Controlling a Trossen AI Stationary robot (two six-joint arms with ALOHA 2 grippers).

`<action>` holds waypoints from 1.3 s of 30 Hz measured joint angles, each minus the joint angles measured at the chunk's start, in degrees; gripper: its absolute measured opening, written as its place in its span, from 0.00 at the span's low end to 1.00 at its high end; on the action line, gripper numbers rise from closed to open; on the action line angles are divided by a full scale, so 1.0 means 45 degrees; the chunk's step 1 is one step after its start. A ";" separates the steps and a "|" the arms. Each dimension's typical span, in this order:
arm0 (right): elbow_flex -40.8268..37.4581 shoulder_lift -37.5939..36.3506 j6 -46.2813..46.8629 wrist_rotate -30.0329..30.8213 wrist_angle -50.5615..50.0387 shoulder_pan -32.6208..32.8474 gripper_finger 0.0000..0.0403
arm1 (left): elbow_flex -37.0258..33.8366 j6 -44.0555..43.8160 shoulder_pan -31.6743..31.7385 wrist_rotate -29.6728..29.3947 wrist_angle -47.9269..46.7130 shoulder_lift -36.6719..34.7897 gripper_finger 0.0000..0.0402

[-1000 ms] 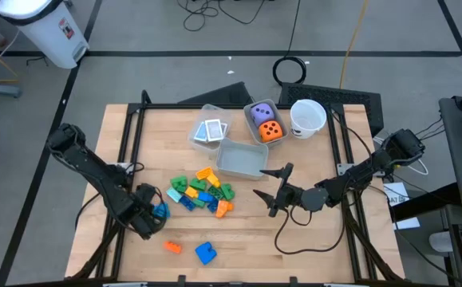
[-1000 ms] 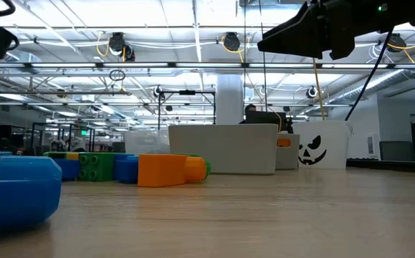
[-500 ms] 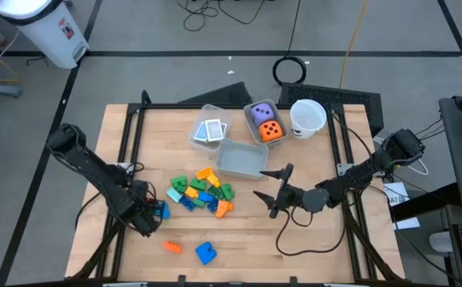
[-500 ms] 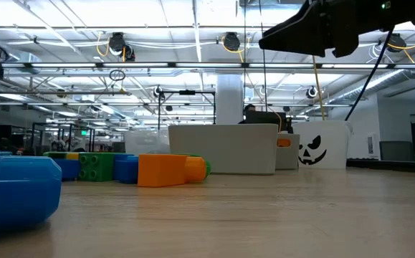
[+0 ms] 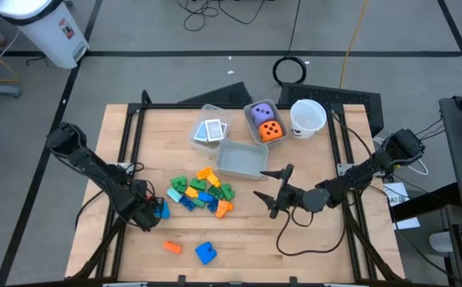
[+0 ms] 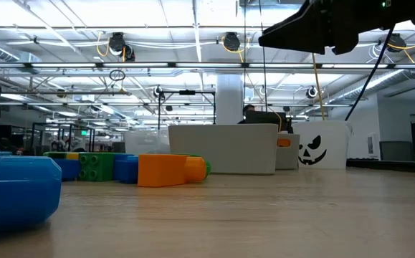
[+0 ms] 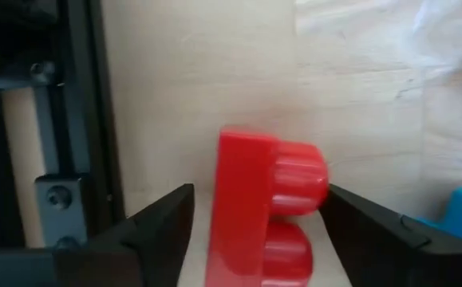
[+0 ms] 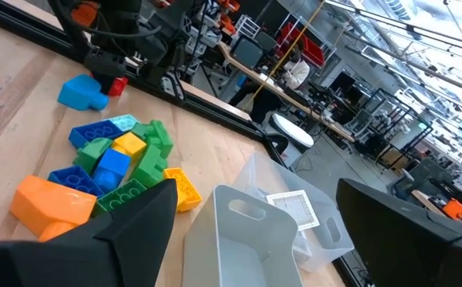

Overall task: Pick & Place Toys
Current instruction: Put the red game piece into the bottom gray bin

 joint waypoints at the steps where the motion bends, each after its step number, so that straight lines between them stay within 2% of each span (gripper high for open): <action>1: 0.0000 0.0000 0.0001 0.0000 0.0001 -0.0010 0.81 | 0.0000 -0.0033 0.0000 -0.0042 0.0000 0.0011 0.65; 8: 0.0000 0.0000 0.0005 0.0000 0.0025 -0.0010 0.81 | -0.0016 -0.0295 0.0006 -0.0433 -0.0003 0.0020 0.43; 14: 0.0000 0.0000 0.0000 0.0000 0.0011 -0.0010 0.81 | 0.0030 -0.0117 0.0013 -0.1172 -0.0589 -0.0151 0.43; 18: 0.0000 0.0000 0.0000 0.0000 0.0024 -0.0010 0.81 | 0.0729 0.0185 0.0034 -0.2918 -0.1100 -0.0422 0.43; 23: 0.0000 -0.0001 0.0000 -0.0009 0.0099 -0.0010 0.81 | 0.2206 0.1850 0.0195 -0.5112 -0.1460 -0.0641 0.45; 27: 0.0000 0.0000 0.0122 -0.0091 0.0142 -0.0010 0.81 | 0.3439 0.4288 0.0300 -0.7739 -0.0836 -0.0651 0.45; 31: 0.0000 0.0000 0.1020 -0.1699 0.0088 -0.0125 0.81 | 0.3922 0.8348 0.0716 -1.0189 0.1969 -0.0651 0.46; 34: 0.0000 0.0000 0.1806 -0.3005 0.0094 -0.0322 0.81 | 0.3925 1.2382 0.1242 -1.0802 0.4720 -0.0646 0.46; 39: 0.0000 0.0000 0.3015 -0.4430 0.0076 -0.0838 0.81 | 0.3925 1.7871 0.2582 -1.0692 0.8980 -0.0379 0.46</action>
